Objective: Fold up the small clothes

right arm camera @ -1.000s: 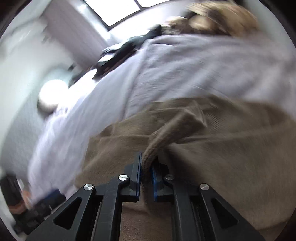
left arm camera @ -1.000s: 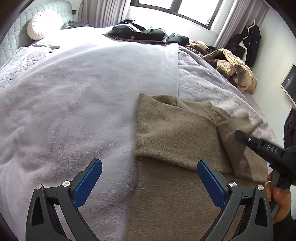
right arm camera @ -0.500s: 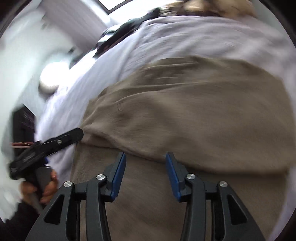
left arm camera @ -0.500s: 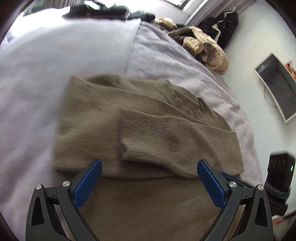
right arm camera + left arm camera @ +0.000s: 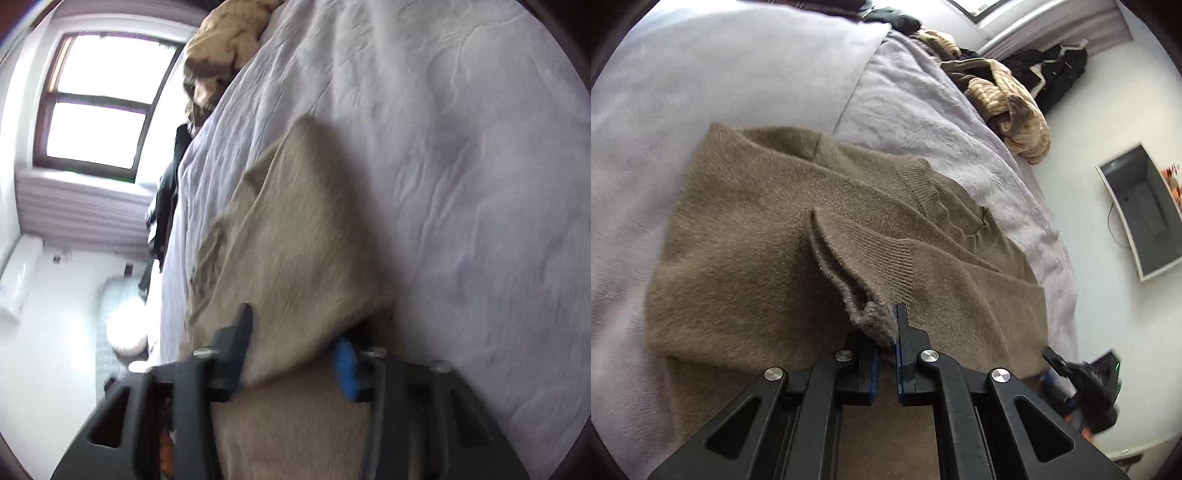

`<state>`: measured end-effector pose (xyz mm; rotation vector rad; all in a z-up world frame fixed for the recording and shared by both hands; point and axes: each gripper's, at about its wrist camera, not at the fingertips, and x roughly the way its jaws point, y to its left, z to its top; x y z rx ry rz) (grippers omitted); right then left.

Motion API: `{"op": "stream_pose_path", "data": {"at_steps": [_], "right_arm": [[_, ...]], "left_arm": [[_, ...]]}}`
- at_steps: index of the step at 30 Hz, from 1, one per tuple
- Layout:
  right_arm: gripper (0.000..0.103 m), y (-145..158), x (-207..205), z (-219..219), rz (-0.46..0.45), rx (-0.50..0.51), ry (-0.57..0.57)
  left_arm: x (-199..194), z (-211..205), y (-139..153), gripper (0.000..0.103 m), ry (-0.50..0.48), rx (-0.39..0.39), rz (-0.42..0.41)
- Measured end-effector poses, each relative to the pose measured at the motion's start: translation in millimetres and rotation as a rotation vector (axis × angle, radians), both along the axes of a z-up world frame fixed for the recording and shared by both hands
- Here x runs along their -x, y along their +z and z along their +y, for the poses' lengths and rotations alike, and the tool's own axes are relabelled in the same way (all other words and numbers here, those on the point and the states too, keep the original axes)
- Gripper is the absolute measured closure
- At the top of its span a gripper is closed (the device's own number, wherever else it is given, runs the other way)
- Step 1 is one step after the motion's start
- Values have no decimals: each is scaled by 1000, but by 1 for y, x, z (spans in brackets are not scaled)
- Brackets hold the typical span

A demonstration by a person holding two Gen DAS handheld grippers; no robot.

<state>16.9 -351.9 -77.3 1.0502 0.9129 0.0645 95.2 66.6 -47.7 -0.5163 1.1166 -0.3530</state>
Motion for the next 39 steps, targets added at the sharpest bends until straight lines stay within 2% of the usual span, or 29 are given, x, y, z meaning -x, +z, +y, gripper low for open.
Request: {"op": "stream_pose_path", "data": {"at_steps": [4,6,9,11,12,13,14,15,16,17,18,20,22,24,26,27,31,34,36,39], "right_arm": [[97,16,-1,-6,-32,175,71],[97,3,-3,-5,4,224,112],[99,-9,4,-15,4,164,102],[92,-8,8,-17,13,137,119],[90,-5,11,-17,21,134,146],[83,0,16,-19,18,134,162],[78,6,22,-20,-1,130,172],[60,14,28,-23,-31,142,175],[49,22,34,-26,-54,170,166],[35,30,38,-31,-80,204,150],[34,35,38,-36,-102,230,135],[35,35,27,-43,-92,229,122],[35,23,9,-45,-63,176,136],[38,5,-11,-39,10,140,168],[75,-4,-20,-33,72,155,193],[89,-3,-22,-27,87,169,223],[89,30,-15,-16,30,397,262],[89,16,-19,-17,98,480,287],[90,6,-17,-22,89,455,276],[84,10,-3,-30,79,391,227]], "left_arm": [[6,-4,-10,96,-29,-30,4],[7,-7,-22,95,-31,-63,8],[12,-3,-24,94,-6,-54,8],[17,2,-16,93,9,-102,-9],[20,5,-10,80,9,-141,-26],[24,9,-4,61,15,-193,-51],[28,12,2,50,23,-221,-77],[32,16,9,28,35,-240,-107],[36,21,17,19,56,-265,-137],[37,22,22,19,64,-273,-156],[37,23,26,19,64,-275,-168],[33,23,32,19,66,-279,-178],[26,17,33,19,65,-304,-181],[21,10,30,19,58,-335,-177],[16,0,24,19,50,-373,-165],[15,-3,21,19,50,-397,-157],[10,-9,6,19,51,-487,-138],[7,-20,-14,19,1,-612,-149],[11,-27,-19,19,-22,-666,-187],[13,-23,-14,19,-14,-657,-178]]}}
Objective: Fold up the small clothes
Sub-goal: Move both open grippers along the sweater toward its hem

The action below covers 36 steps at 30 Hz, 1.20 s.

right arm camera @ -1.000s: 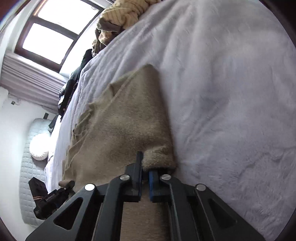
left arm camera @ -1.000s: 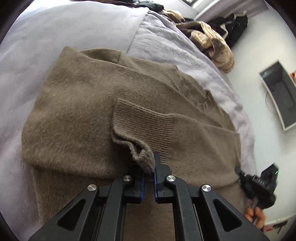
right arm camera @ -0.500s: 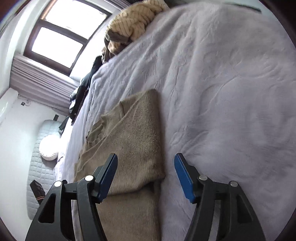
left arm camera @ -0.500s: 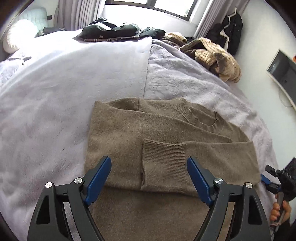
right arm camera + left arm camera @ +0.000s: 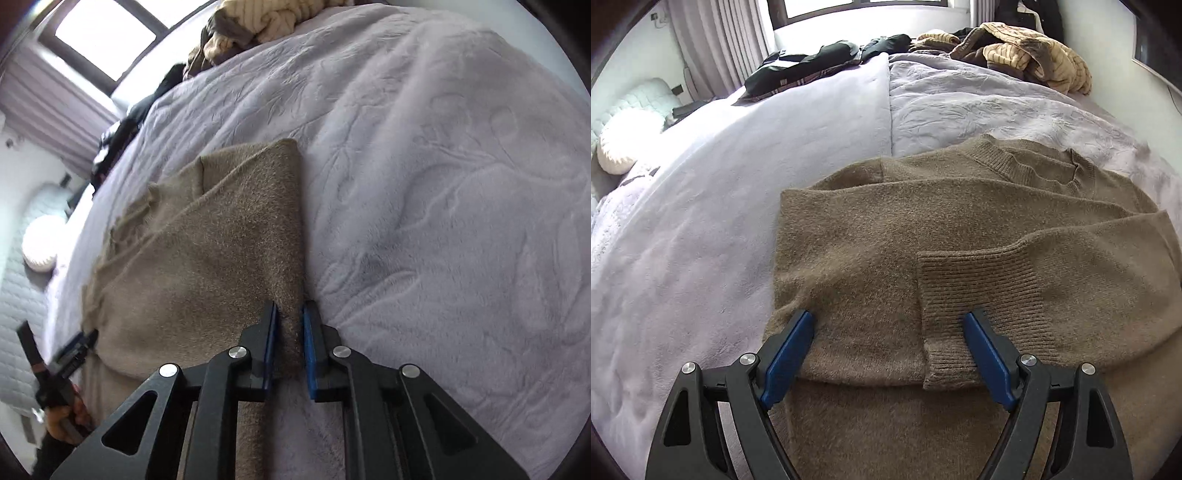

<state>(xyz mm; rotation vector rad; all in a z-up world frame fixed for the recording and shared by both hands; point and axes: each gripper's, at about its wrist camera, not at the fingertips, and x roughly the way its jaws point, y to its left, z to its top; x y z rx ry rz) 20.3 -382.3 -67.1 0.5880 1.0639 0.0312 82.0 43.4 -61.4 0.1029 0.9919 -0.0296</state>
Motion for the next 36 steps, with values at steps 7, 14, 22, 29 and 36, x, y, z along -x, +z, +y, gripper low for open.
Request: {"op": "stream_pose_path", "data": {"at_steps": [7,14,22,29,36], "right_arm": [[77,41,33,10,-72,122,-33],[77,30,16,56,-49,211,95],[69,26,31,55,-26,198,95],[52,35,60,48,-34,149,48],[44,45,87,56,-51,99,33]], "left_arm": [[11,17,21,19,42,40,-16],[14,5,3,19,36,-67,-2],[18,7,7,19,36,-47,-3],[25,8,14,19,44,-22,7],[50,11,27,19,55,2,10]]}}
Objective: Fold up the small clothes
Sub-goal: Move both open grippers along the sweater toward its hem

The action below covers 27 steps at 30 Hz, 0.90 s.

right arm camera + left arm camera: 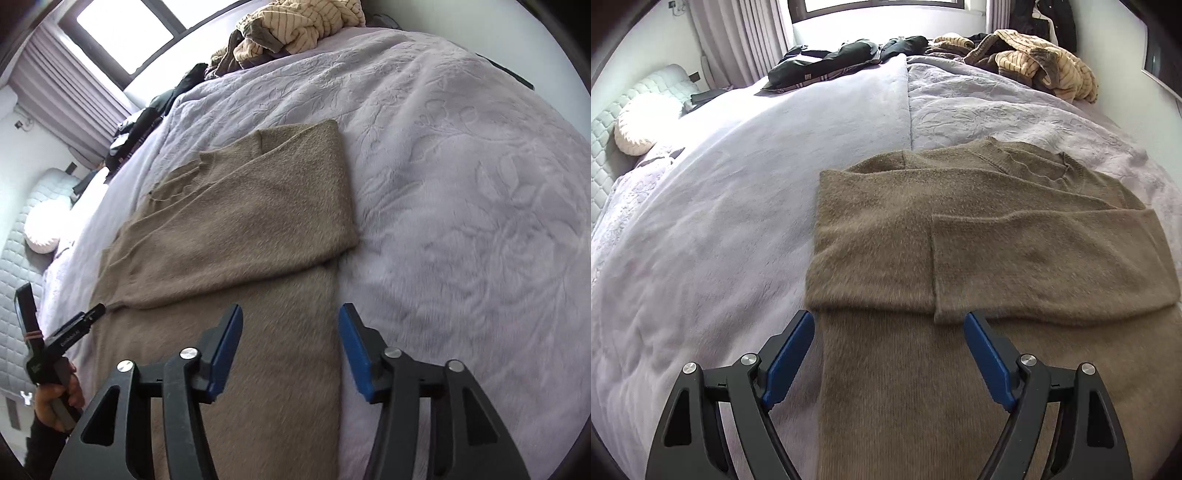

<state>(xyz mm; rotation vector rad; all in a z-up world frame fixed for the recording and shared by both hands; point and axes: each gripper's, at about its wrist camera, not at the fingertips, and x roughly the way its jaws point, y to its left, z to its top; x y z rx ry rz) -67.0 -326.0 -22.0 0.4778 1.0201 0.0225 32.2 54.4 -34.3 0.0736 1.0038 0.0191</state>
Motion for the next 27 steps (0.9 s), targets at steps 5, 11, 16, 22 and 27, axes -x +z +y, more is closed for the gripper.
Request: {"op": "stream_pose_path", "data": {"at_steps": [5,11,16,22,27], "right_arm": [[44,6,20,14,-8,39,5],[37,7,46,32,-22,26,30],[37,8,67,43,-35,5,33],[37,6,87,54,-46,6,37],[37,4,97,59,-53,-17,27]], "left_arm": [[27,2,9,19,7,6,-13],[61,7,12,19,16,28,1],[89,11,12,19,16,28,1],[114,21,1,19,25,32,31],[129,31,-4,19,43,41,51]]}}
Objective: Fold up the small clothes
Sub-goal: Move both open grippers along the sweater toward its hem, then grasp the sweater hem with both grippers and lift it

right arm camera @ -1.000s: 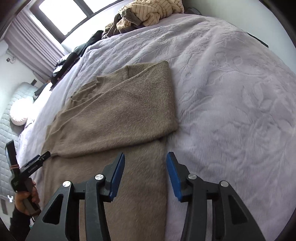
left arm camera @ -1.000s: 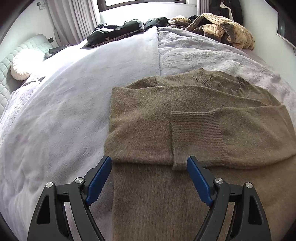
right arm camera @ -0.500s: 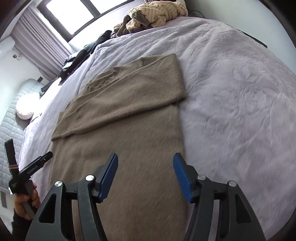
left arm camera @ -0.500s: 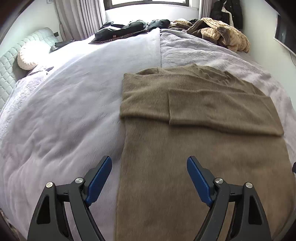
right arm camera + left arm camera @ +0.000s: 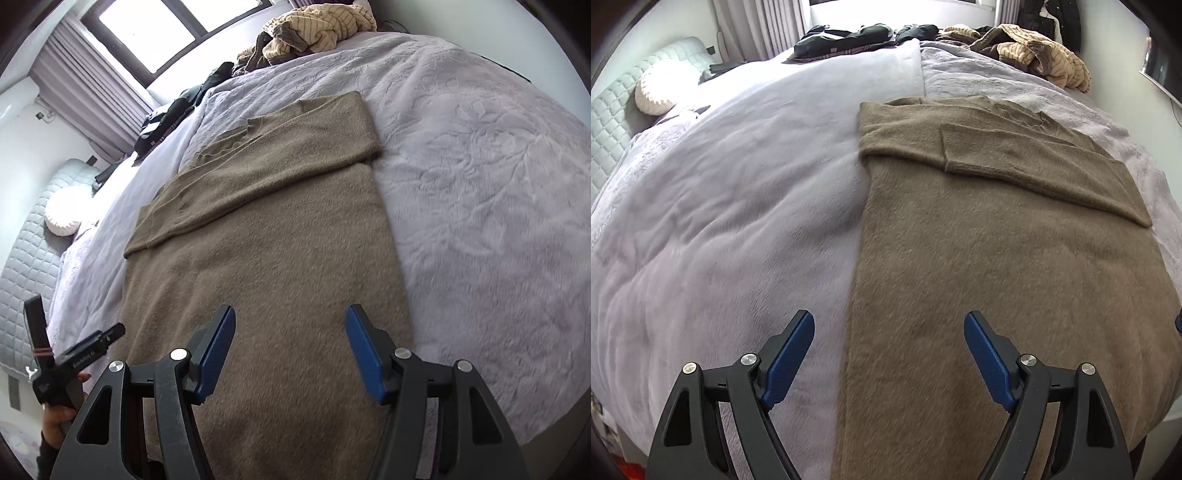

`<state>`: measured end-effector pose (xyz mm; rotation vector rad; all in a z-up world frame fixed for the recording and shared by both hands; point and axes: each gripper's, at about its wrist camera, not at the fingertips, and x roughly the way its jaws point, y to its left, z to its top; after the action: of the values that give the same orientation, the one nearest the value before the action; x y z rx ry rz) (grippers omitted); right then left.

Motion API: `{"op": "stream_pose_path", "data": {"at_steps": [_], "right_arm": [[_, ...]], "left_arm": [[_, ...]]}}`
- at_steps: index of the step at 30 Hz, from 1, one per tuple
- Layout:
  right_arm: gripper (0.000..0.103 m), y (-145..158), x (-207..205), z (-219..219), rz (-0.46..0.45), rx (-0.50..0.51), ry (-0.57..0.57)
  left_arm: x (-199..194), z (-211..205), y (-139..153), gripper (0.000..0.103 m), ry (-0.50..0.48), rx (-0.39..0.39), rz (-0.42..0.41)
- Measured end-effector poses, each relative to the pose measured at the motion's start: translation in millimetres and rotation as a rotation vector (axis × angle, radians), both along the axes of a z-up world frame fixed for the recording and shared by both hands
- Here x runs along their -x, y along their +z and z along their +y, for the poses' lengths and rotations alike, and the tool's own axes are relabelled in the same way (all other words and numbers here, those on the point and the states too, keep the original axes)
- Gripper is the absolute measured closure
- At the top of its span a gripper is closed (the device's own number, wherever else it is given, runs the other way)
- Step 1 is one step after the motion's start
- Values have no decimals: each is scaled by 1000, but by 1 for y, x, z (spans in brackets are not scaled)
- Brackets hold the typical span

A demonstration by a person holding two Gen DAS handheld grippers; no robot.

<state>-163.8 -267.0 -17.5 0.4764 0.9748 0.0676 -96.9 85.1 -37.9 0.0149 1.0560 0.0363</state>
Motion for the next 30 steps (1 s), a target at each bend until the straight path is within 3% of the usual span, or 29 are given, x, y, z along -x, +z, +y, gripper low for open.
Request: {"op": "stream_pose_path", "data": {"at_steps": [1,2,5,7,10,18,25,30], "right_arm": [[37,0,1,1,-2,-2,2],[37,1,2,2,-4,-3,3],[33,3,6,2,-11,-8,7],[23,3,9,3,-19,-17,15],[23,4,15,4,-31,-29,30],[23,7,39,-18,-63,-144,72],[23,-9,77,-48,-62,-319,120],[23,-45,99,-57,-2,-457,137]], "left_arm": [[2,1,1,5,3,-7,-7],[4,1,2,0,6,-13,-15],[11,2,7,0,2,-26,-50],[14,1,8,0,-7,-38,-55],[19,2,8,0,-15,-40,-54],[41,28,-3,0,-45,125,23],[73,52,-3,0,-165,411,73],[93,38,-8,0,-262,458,107]]}}
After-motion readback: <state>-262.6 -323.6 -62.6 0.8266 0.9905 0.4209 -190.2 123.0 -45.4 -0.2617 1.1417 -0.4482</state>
